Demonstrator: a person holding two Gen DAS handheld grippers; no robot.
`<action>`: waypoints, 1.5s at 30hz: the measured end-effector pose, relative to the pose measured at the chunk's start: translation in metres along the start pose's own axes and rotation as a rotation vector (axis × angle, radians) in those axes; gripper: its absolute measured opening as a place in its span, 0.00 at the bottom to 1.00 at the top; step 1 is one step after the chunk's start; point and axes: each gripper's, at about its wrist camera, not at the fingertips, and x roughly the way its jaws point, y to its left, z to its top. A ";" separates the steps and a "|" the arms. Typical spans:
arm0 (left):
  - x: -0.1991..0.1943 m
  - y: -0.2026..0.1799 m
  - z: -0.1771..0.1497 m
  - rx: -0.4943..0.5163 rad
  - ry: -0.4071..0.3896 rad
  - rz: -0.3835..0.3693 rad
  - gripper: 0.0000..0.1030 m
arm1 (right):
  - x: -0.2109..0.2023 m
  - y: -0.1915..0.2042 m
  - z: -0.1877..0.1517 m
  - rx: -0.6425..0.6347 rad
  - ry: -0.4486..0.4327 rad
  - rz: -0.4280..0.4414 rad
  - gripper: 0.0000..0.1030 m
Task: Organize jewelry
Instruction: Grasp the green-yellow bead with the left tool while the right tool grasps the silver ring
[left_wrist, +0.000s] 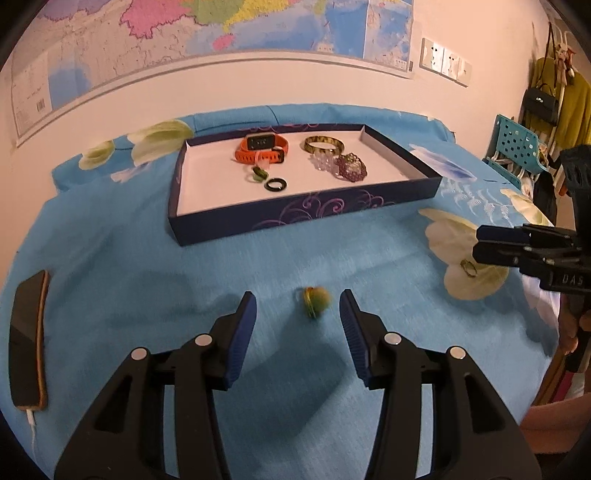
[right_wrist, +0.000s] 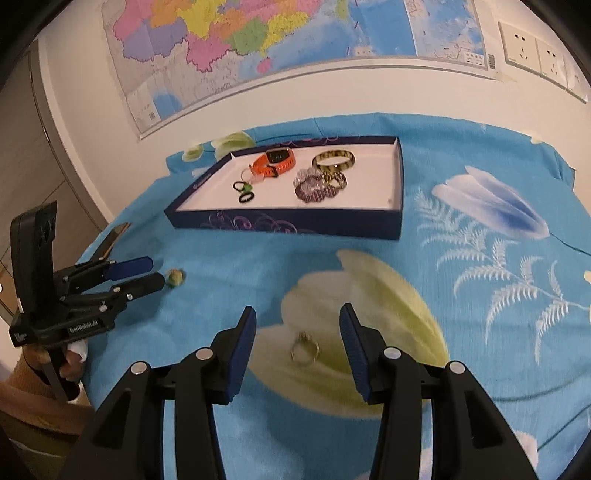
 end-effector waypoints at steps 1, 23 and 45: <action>0.000 -0.001 0.000 0.004 0.002 0.004 0.45 | -0.001 0.000 -0.002 -0.001 0.001 -0.004 0.43; 0.024 -0.014 0.006 0.009 0.079 -0.014 0.39 | 0.013 0.015 -0.016 -0.068 0.025 -0.108 0.32; 0.020 -0.016 0.004 0.007 0.068 0.006 0.16 | 0.013 0.015 -0.013 -0.054 0.012 -0.088 0.16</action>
